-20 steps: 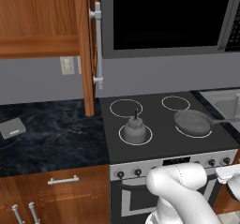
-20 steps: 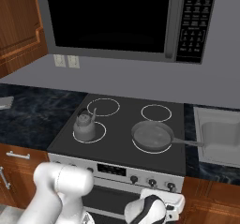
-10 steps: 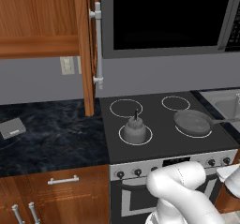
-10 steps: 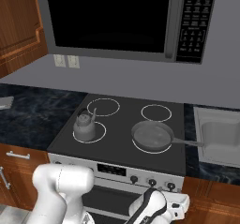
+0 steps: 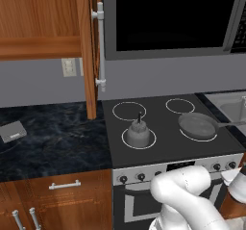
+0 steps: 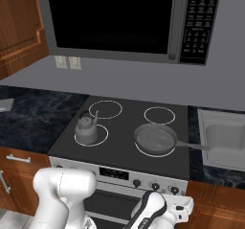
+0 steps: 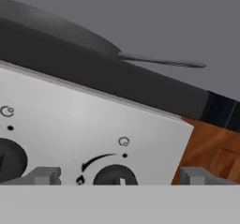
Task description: Pick the pan from the cabinet and place it on the stove. Then turn on the stove burner for the pan.
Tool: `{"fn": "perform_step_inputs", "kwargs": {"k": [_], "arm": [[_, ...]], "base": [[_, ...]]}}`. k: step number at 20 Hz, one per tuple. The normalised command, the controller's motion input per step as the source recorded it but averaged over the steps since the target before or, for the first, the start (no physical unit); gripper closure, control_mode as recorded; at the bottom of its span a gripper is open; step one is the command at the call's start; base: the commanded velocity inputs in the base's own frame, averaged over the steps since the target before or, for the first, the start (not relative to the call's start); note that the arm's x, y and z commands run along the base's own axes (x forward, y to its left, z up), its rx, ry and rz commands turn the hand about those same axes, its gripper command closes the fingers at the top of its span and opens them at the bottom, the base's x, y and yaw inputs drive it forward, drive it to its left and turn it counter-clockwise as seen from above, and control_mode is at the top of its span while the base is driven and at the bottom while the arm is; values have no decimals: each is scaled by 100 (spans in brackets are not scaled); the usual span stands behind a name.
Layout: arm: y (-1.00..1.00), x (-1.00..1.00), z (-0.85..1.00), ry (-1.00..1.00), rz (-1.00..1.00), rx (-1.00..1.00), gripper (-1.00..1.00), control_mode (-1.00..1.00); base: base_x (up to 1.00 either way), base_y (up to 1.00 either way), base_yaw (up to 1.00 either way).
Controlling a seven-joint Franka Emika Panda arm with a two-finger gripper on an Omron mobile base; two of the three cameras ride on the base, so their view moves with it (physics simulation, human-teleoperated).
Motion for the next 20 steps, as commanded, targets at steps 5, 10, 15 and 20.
{"fn": "perform_step_inputs", "kwargs": {"k": [5, 10, 15, 20], "arm": [[0, 7, -12, 0, 1, 1, -100, -100], [0, 11, -14, 0, 1, 0, -100, -100], [0, 15, -15, 0, 1, 1, -100, -100], [-3, 11, -16, 0, 0, 1, -100, -100]], "base": [[0, 0, 0], [0, 0, 0], [0, 0, 0], [0, 0, 0]]}}
